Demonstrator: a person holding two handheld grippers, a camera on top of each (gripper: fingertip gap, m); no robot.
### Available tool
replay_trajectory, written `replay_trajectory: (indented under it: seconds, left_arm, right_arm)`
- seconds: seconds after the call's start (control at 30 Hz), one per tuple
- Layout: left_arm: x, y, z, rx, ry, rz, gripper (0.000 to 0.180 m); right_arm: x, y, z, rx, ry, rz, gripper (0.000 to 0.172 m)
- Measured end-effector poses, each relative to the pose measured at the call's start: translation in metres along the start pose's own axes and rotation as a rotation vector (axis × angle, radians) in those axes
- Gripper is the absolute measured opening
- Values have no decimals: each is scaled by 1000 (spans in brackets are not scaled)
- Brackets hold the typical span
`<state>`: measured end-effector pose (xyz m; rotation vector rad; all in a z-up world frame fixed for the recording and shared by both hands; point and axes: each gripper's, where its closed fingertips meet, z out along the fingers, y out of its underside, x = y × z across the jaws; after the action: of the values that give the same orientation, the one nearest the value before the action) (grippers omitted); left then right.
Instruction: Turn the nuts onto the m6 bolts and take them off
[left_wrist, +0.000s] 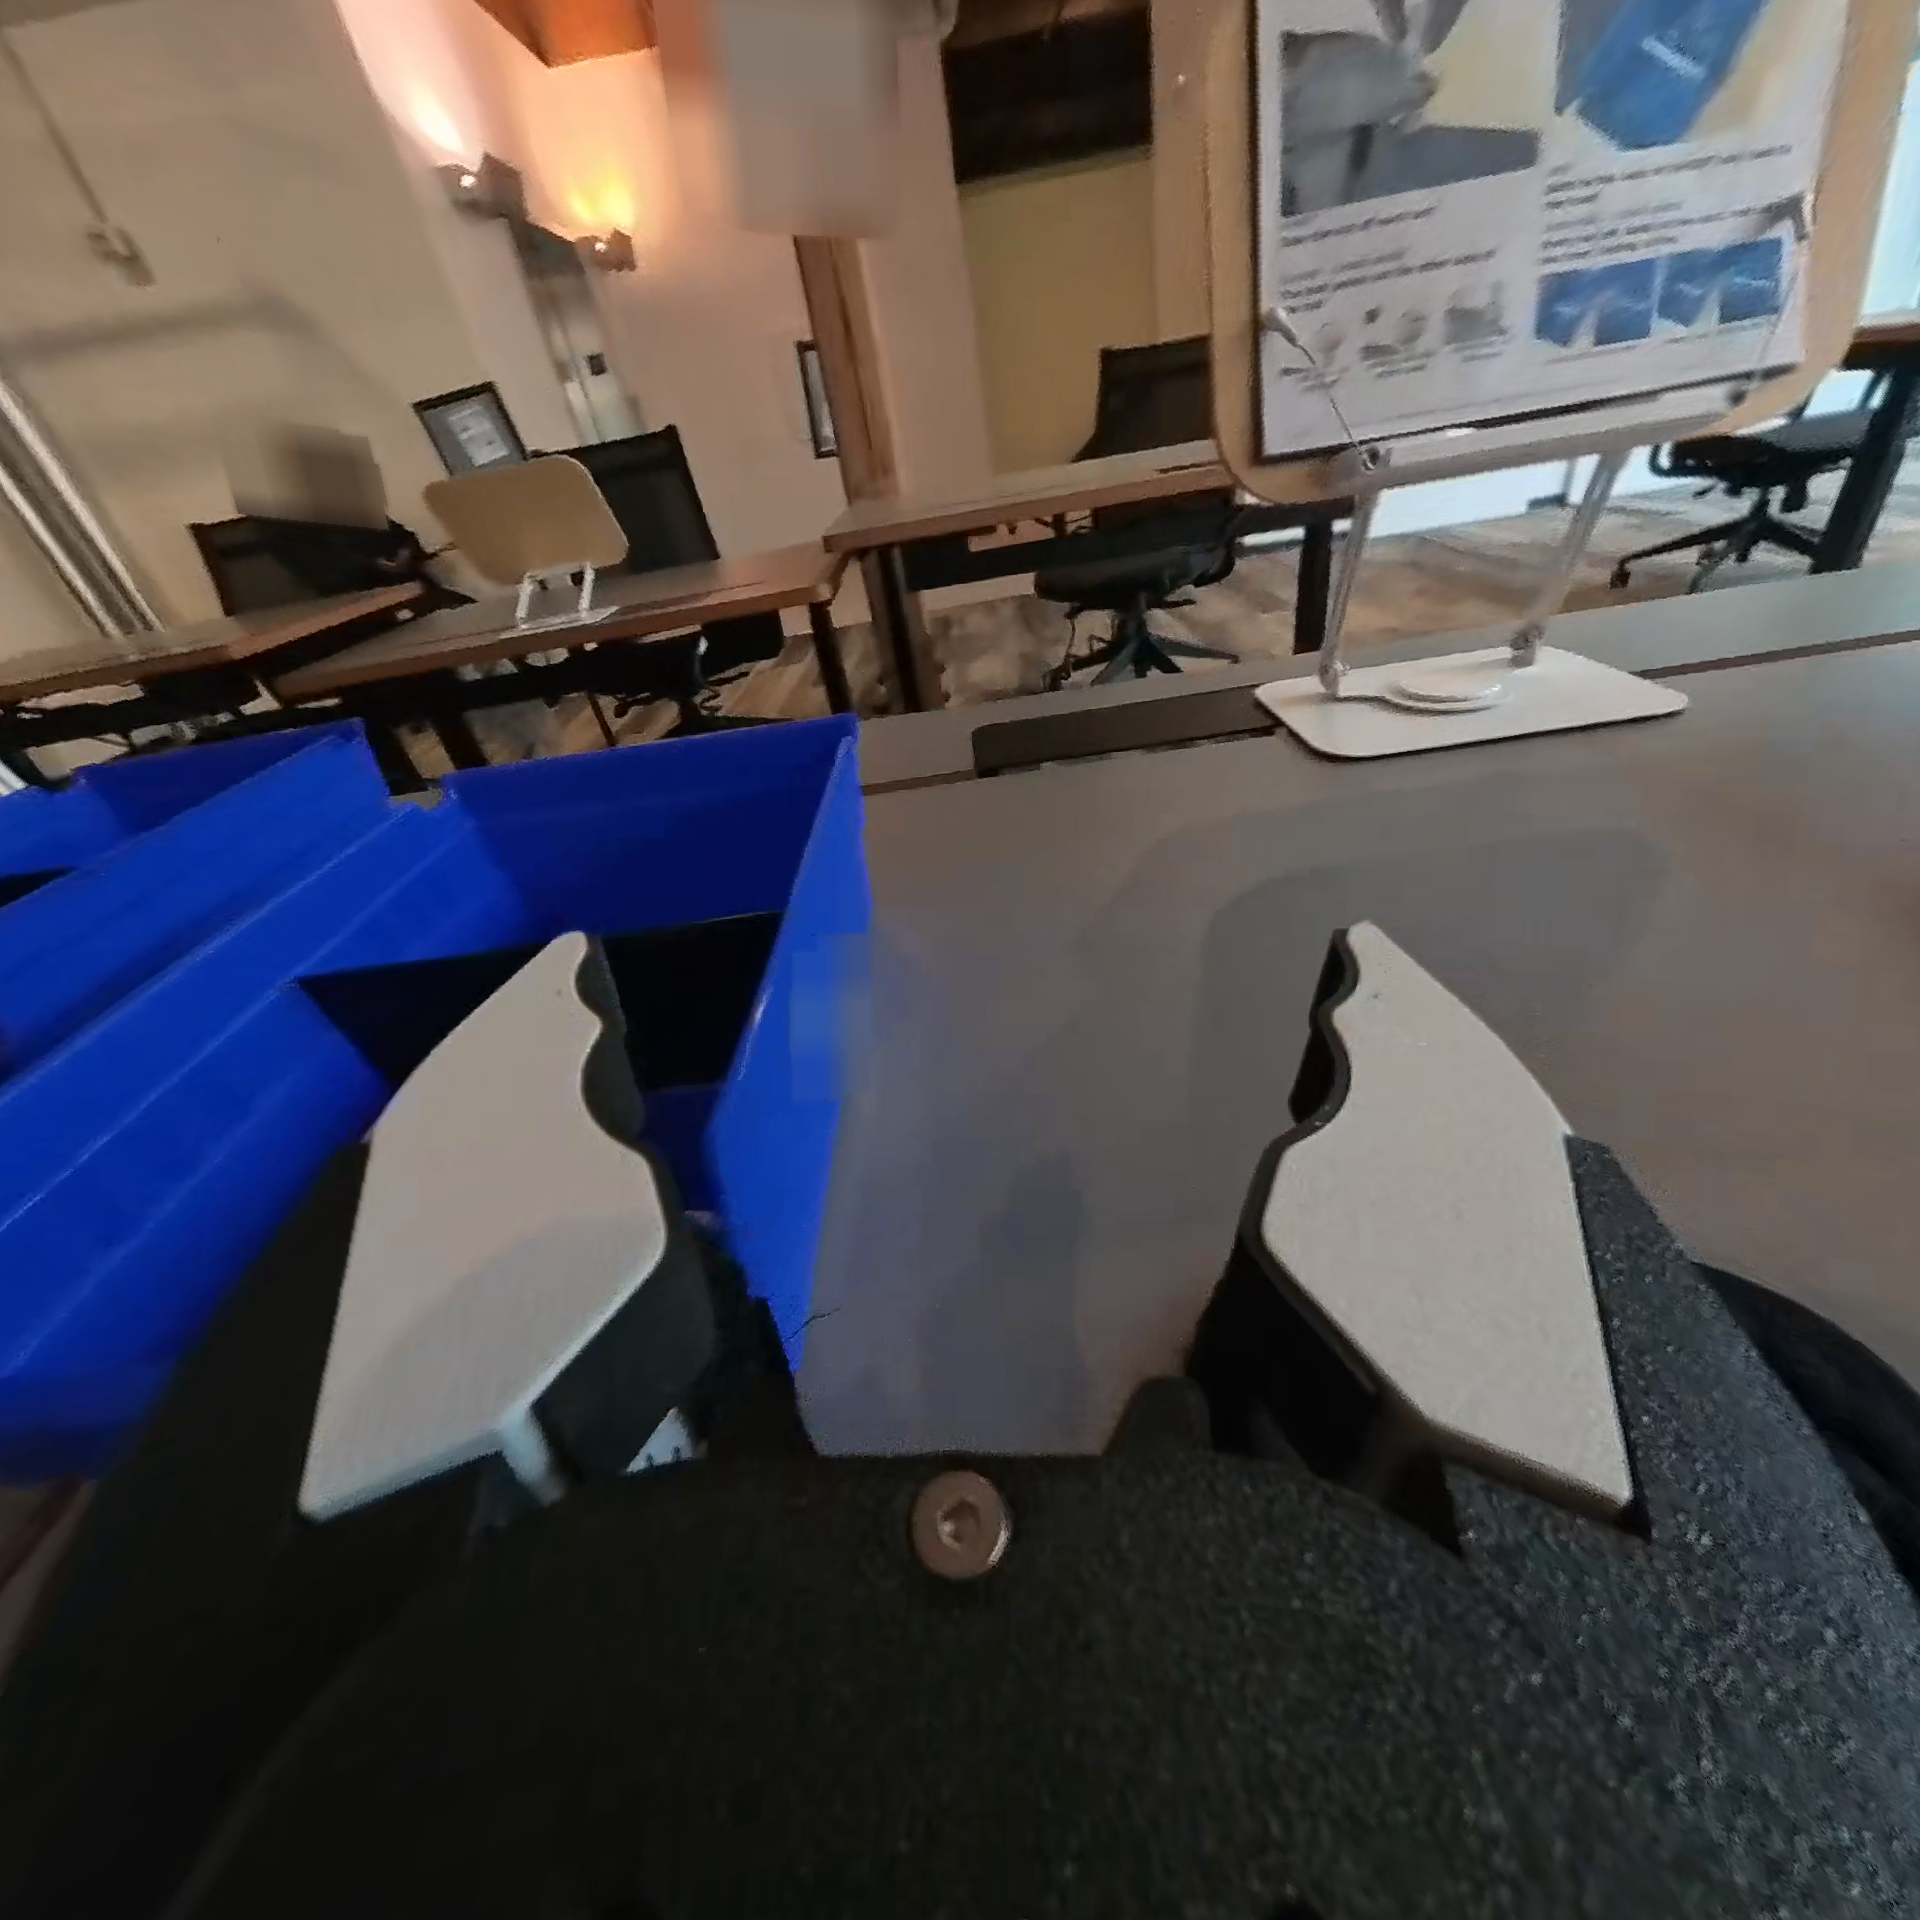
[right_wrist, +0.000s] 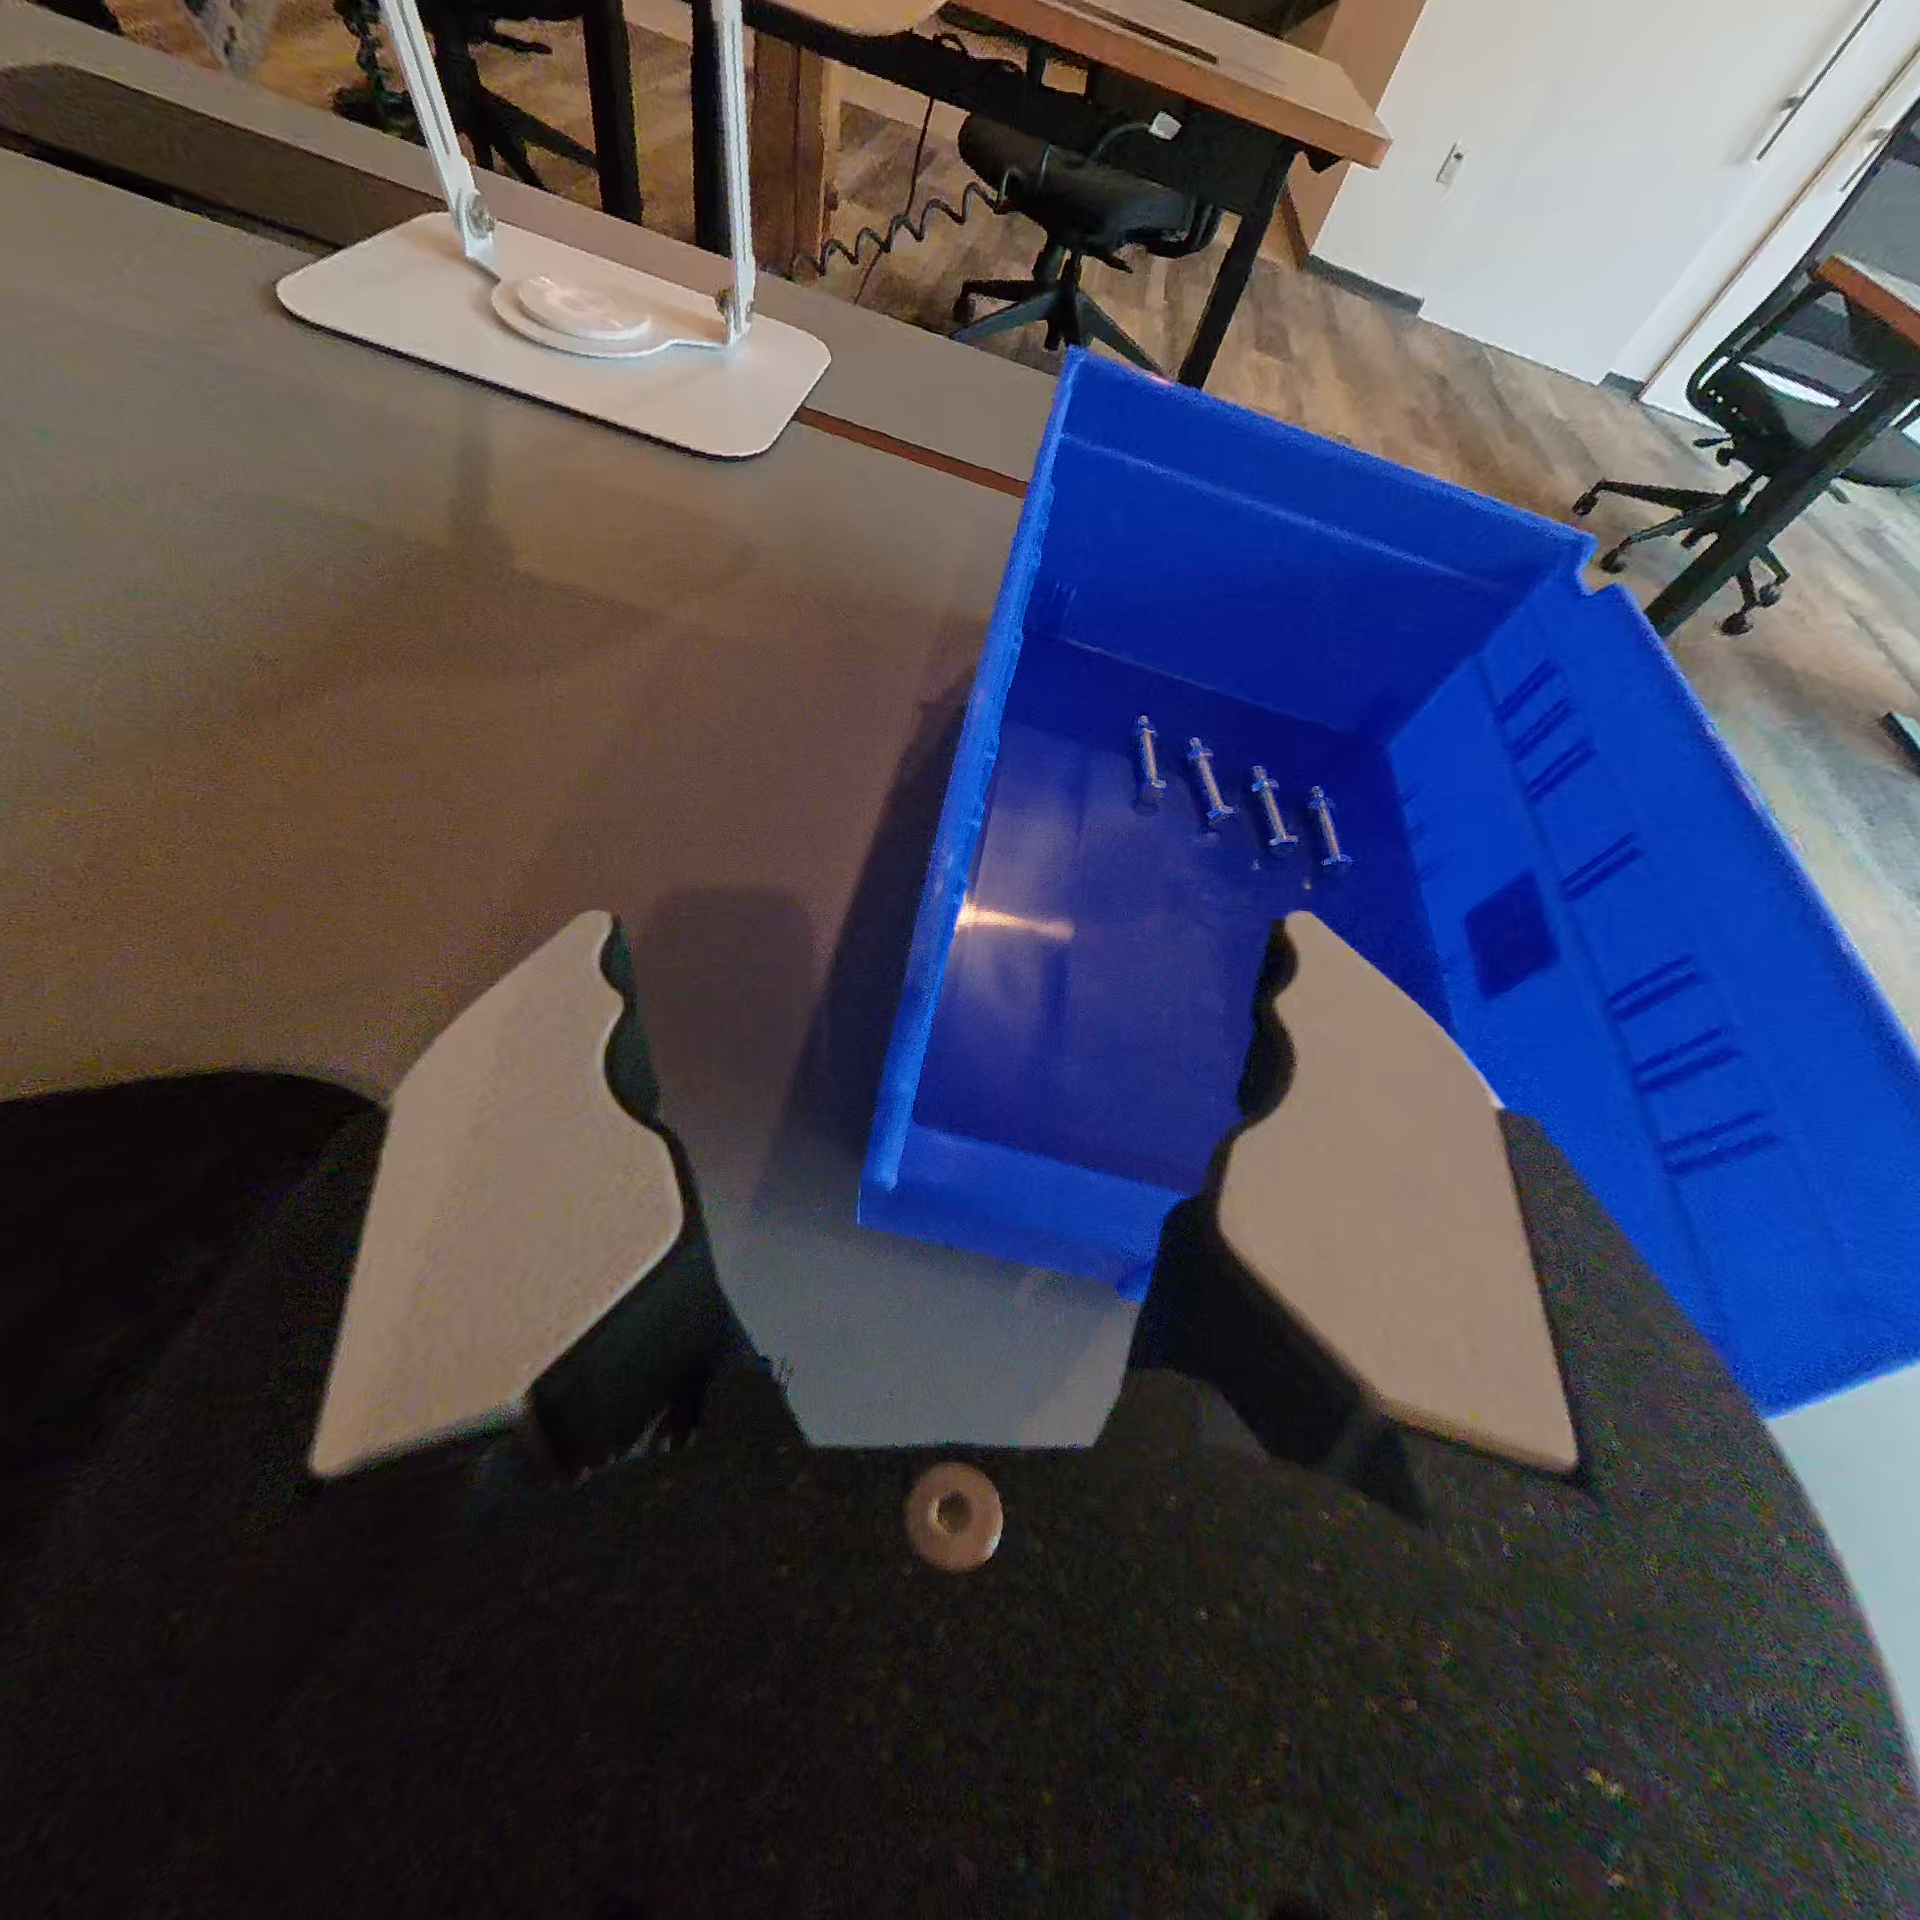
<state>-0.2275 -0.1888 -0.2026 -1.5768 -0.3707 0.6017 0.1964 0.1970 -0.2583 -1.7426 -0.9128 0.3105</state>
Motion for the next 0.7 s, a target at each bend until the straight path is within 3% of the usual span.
replay_trajectory:
  seconds: [0.17,0.33,0.43,0.5,0.6,0.7]
  left_arm:
    - [-6,5,-5,23,-31,-12,121]
    - [6,3,-6,26,-27,22,121]
    - [30,-12,-2,74,45,4,112]
    - [74,-35,4,148,220,-57,99]
    - [184,-64,13,157,597,-137,96]
    - [304,-69,16,95,855,-48,102]
  right_arm:
    - [-2,12,15,-53,-21,-15,90]
    - [-6,19,27,-100,-17,-82,57]
    - [-5,21,30,-115,-5,-89,61]
    - [-4,21,28,-115,-2,-88,68]
    - [-9,17,15,-91,-82,-103,79]
    - [11,10,-12,-58,-106,-147,92]
